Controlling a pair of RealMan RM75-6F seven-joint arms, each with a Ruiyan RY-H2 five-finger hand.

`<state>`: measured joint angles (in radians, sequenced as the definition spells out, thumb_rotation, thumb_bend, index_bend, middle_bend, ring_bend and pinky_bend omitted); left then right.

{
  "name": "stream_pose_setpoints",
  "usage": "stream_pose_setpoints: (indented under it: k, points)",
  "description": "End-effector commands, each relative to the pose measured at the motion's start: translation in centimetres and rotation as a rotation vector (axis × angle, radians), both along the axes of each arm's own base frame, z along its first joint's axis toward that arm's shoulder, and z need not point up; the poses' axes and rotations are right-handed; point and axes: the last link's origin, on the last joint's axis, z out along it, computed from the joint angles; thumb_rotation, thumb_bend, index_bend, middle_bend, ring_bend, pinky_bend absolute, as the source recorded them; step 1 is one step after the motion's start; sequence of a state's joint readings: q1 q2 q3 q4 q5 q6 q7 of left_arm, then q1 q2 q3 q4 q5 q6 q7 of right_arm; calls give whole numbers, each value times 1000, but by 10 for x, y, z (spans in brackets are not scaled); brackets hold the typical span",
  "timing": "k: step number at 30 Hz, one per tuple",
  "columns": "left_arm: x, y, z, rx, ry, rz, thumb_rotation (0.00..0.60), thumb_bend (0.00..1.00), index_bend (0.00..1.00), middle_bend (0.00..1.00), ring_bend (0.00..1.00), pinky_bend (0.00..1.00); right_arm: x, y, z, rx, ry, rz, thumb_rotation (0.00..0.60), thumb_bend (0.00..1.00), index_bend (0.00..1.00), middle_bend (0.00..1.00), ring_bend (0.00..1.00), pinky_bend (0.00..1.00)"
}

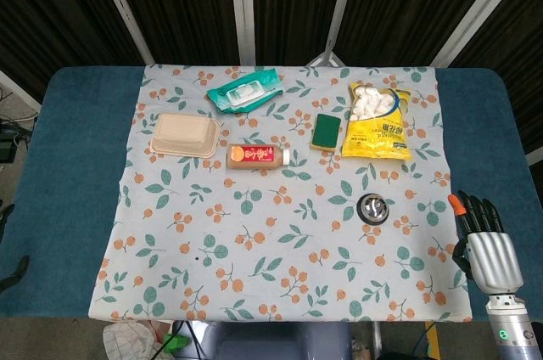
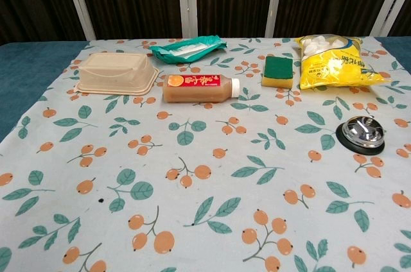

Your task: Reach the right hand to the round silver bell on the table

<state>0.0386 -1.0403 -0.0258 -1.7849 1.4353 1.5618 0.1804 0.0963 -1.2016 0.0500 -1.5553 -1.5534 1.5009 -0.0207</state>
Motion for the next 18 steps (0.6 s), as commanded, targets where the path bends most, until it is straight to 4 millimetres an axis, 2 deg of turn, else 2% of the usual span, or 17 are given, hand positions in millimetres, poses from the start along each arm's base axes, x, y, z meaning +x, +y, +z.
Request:
stream_pose_setpoints:
  k: [1, 18]
  points:
    - [1, 0, 0, 0, 0, -1, 600, 467, 36, 0, 0, 73, 0, 0, 0, 1, 0, 2, 600, 1000, 23, 0, 0, 0]
    - [2, -1, 0, 6, 2, -11, 600, 467, 35, 0, 0, 73, -1, 3, -3, 21, -5, -1, 600, 1000, 23, 0, 0, 0]
